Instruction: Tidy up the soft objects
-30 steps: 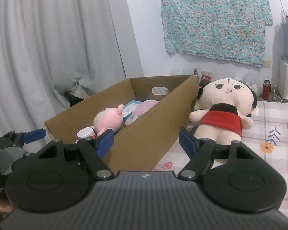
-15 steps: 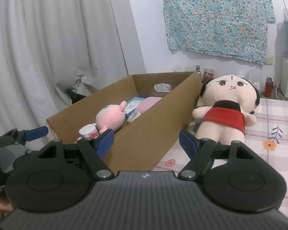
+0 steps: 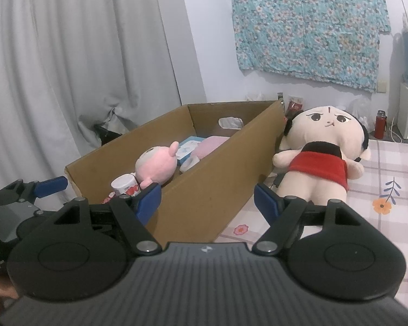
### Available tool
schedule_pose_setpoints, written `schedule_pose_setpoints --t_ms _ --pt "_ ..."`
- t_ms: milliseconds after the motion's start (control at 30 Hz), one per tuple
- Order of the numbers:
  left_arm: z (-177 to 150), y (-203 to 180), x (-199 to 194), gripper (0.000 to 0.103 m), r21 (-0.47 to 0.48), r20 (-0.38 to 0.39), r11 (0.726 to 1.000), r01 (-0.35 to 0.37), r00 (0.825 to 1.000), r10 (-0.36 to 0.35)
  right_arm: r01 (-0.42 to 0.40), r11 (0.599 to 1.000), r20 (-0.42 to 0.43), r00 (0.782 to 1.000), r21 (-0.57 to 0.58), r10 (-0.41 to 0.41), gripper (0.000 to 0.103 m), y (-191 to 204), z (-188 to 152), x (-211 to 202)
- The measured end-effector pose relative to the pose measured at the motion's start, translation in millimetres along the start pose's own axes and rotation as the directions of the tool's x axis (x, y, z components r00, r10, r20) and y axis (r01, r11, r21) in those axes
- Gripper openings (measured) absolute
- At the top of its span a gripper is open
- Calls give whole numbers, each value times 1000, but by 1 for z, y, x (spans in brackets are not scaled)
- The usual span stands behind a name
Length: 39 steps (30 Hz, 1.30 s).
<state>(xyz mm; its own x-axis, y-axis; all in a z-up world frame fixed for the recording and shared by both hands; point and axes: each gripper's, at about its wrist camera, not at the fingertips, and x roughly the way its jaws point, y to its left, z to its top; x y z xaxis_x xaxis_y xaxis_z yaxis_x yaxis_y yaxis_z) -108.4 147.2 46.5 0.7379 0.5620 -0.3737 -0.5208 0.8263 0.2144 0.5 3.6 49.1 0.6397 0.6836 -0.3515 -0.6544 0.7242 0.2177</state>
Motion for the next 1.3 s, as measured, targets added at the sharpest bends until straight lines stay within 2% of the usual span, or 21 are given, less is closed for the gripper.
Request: schedule_pose_setpoints --t_ms 1300 --pt "0 0 0 103 1 0 1000 0 1000 0 -5 1000 -3 1000 -7 5 75 2 0 1"
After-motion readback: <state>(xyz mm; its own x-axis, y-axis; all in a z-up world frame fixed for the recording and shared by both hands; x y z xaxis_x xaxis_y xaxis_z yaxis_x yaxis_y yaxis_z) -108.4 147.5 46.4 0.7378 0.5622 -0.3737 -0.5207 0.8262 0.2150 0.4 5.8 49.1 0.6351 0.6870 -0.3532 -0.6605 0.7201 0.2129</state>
